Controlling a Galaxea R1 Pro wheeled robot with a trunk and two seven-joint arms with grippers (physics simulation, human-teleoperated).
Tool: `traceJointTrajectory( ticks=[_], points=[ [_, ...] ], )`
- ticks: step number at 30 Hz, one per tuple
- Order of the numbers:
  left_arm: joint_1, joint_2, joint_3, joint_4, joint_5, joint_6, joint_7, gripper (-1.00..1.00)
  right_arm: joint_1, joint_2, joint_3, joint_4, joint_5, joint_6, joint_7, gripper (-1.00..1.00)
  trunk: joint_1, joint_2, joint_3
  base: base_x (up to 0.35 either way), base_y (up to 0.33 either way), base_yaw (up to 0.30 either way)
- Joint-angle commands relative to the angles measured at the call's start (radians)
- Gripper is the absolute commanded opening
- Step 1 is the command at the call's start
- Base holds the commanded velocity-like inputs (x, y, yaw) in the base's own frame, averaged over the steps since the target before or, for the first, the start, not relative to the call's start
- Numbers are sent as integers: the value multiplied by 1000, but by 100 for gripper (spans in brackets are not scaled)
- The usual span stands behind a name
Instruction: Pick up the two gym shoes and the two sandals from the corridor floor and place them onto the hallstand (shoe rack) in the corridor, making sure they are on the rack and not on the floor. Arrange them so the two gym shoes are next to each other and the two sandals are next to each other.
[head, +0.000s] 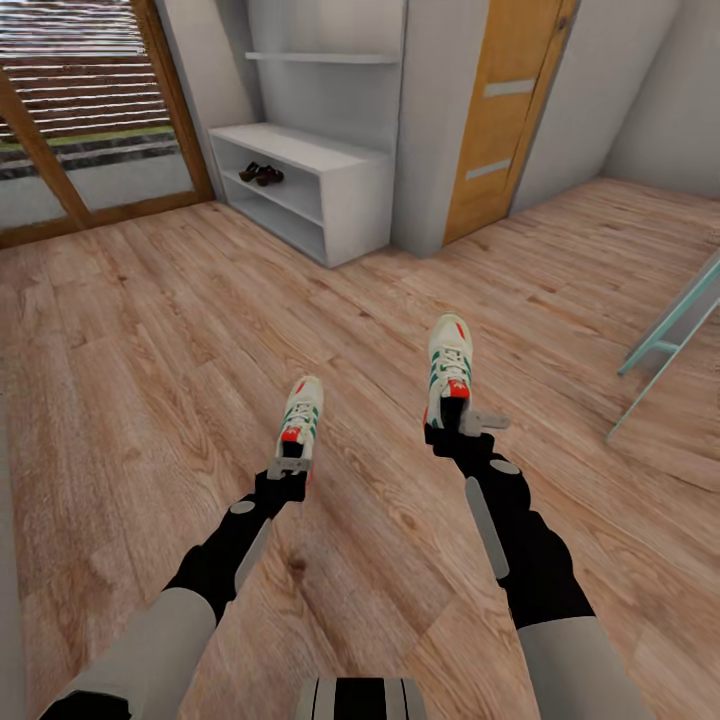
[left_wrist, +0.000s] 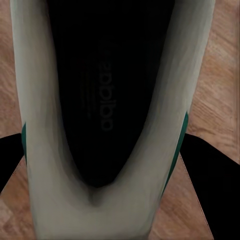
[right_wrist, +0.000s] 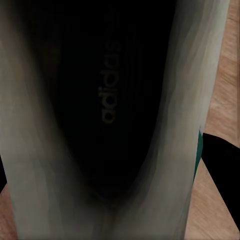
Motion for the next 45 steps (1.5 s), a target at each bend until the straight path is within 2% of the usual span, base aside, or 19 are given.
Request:
traceJointTrajectory(
  ticks=[1, 14, 18, 21, 34, 45],
  points=[
    [0, 0, 0, -1, 6, 7, -2, -100, 0, 0, 1, -1, -11, 3, -9, -100, -1, 0, 5, 0, 0, 0],
    [2, -1, -2, 0, 16, 7, -4, -100, 0, 0, 1, -1, -12, 3, -9, -100, -6, 3, 76, 0, 0, 0],
    [1, -1, -2, 1, 54, 7, -4, -100, 0, 0, 1, -1, -12, 3, -9, -100, -8, 4, 98, 0, 0, 0],
    [1, 0, -2, 1, 68, 7, -4, -100, 0, 0, 2, -1, -13, 3, -9, -100, -10, 5, 115, 0, 0, 0],
    [2, 0, -2, 1, 71, 6, -4, -100, 0, 0, 1, -1, -14, 3, -9, -100, -15, 8, 186, 0, 0, 0],
    [2, -1, -2, 1, 71, 6, -4, -100, 0, 0, 1, 0, -15, 3, -9, -100, -15, 8, 204, 0, 0, 0]
  ],
)
